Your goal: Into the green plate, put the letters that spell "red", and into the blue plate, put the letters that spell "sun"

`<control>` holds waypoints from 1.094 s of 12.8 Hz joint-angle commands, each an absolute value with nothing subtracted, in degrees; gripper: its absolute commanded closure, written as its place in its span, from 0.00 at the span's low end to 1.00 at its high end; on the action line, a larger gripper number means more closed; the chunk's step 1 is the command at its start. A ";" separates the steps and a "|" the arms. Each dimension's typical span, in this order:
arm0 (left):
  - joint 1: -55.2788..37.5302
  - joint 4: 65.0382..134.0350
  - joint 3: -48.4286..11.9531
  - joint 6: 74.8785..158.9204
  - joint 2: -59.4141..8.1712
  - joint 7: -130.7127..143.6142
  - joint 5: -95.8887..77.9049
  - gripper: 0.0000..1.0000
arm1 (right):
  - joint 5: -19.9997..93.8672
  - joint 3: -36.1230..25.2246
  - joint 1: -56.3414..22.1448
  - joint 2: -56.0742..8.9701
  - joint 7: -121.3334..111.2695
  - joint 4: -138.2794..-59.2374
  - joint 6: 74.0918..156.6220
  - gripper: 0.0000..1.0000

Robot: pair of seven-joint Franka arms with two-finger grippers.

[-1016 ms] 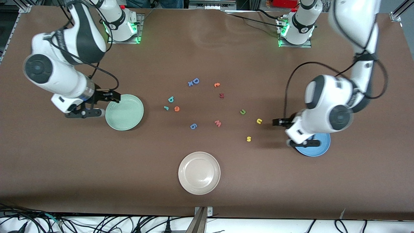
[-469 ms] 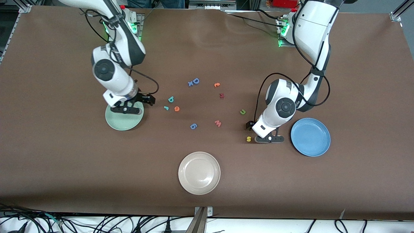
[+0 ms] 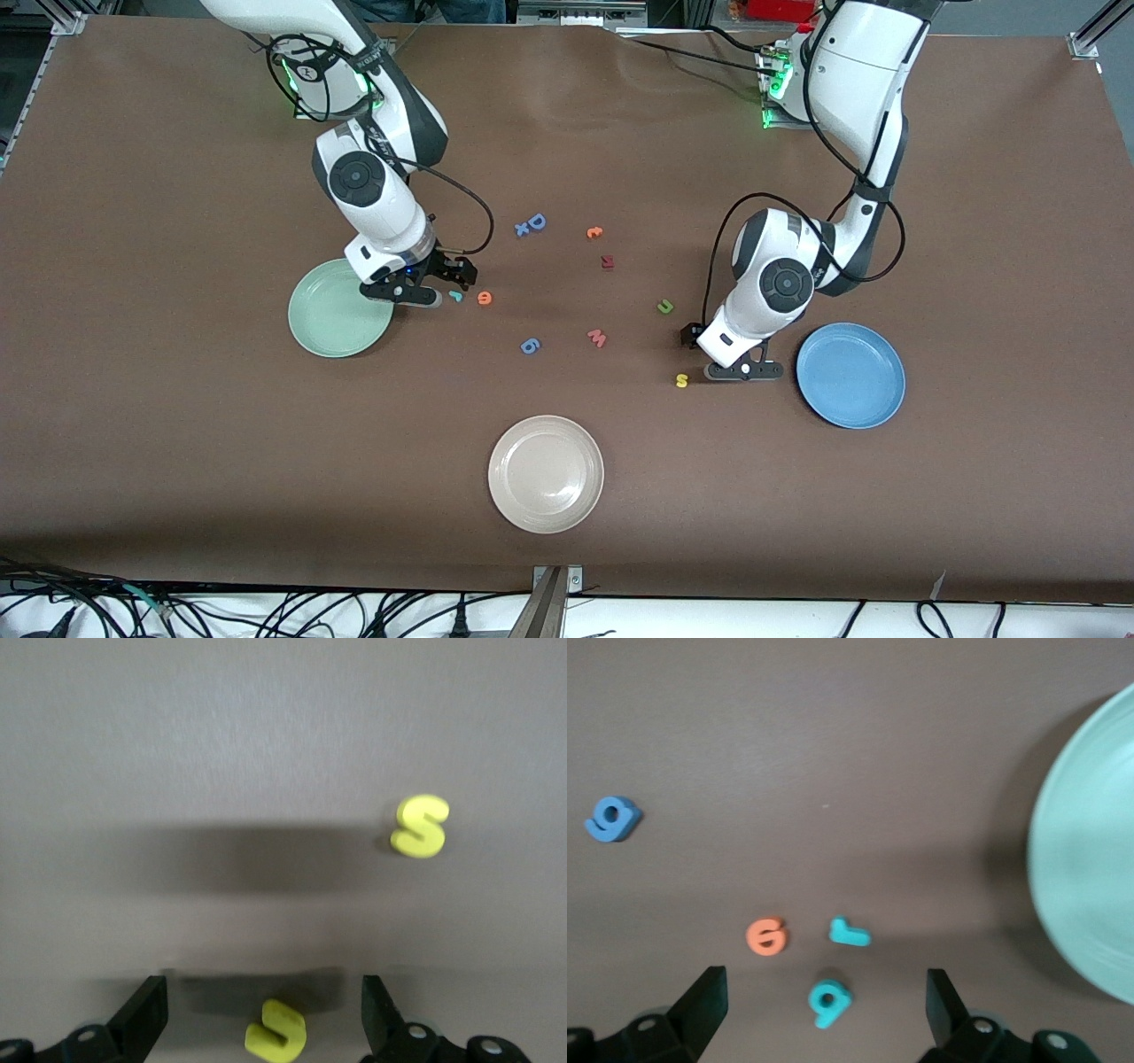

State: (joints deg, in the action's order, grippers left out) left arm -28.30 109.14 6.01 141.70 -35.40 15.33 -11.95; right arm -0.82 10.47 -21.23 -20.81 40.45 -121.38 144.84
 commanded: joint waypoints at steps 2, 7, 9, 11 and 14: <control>-30.49 115.83 6.59 146.07 -31.91 14.41 -12.57 0.14 | -4.91 10.02 -24.34 -26.97 44.47 -115.59 145.89 0.13; -30.76 116.63 6.59 146.07 -31.03 14.59 -12.57 0.45 | -5.89 10.02 -25.92 -31.63 44.39 -114.79 151.60 0.26; -30.76 116.37 6.68 146.07 -31.03 14.94 -12.57 0.45 | -6.50 10.02 -26.19 -33.04 44.38 -114.70 152.05 0.26; -30.85 116.10 6.68 146.16 -31.03 15.03 -12.57 0.47 | -7.21 9.93 -26.54 -33.40 44.30 -114.70 152.40 0.27; -30.85 116.02 6.68 146.25 -31.03 15.29 -12.66 0.55 | -7.29 9.93 -26.46 -33.31 44.12 -114.70 152.40 0.75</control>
State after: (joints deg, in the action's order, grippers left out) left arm -29.95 114.54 6.13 145.29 -32.36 15.38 -11.94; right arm -6.12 10.32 -25.93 -32.60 43.34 -115.76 152.15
